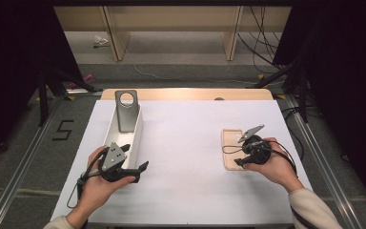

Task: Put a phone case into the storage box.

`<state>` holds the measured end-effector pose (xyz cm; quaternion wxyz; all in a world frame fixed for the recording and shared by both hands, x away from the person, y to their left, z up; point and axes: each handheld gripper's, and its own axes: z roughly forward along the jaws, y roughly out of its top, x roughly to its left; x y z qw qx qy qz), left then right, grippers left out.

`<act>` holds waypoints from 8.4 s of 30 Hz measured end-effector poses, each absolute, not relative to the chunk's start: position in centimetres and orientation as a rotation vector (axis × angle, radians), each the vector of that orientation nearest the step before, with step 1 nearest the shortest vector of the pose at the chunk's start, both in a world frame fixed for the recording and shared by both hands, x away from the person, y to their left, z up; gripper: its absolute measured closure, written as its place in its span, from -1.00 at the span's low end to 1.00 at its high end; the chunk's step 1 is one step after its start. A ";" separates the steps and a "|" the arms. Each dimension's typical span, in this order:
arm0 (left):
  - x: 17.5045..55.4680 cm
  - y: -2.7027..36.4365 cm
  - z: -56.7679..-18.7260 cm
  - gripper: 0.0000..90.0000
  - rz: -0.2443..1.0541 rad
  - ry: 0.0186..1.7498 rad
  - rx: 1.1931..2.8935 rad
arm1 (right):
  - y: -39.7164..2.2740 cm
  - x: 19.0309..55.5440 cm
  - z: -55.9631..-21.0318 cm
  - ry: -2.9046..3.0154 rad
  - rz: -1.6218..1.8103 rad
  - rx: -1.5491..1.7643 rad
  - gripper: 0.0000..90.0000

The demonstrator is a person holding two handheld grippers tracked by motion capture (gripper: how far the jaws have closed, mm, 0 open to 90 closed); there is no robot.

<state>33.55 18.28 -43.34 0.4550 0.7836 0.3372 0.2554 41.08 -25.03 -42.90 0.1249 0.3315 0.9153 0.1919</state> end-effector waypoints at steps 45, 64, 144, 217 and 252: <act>33.6 18.0 -43.5 -0.67 0.632 0.811 1.951 | -22.3 40.8 -44.0 2.823 0.144 0.483 -0.36; 33.6 18.0 -43.5 -0.67 0.631 0.806 1.949 | -22.0 41.6 -44.7 2.828 0.050 0.439 -0.32; 33.5 17.8 -43.5 -0.66 0.624 0.797 1.945 | -20.2 41.2 -45.0 2.962 -0.040 0.086 0.91; 38.5 11.8 -38.6 -0.59 0.464 0.821 1.900 | -17.9 37.9 -40.4 2.804 0.827 0.175 0.95; 44.5 3.6 -37.7 -0.48 0.334 0.848 2.025 | -16.1 37.2 -40.3 2.796 0.866 0.142 0.95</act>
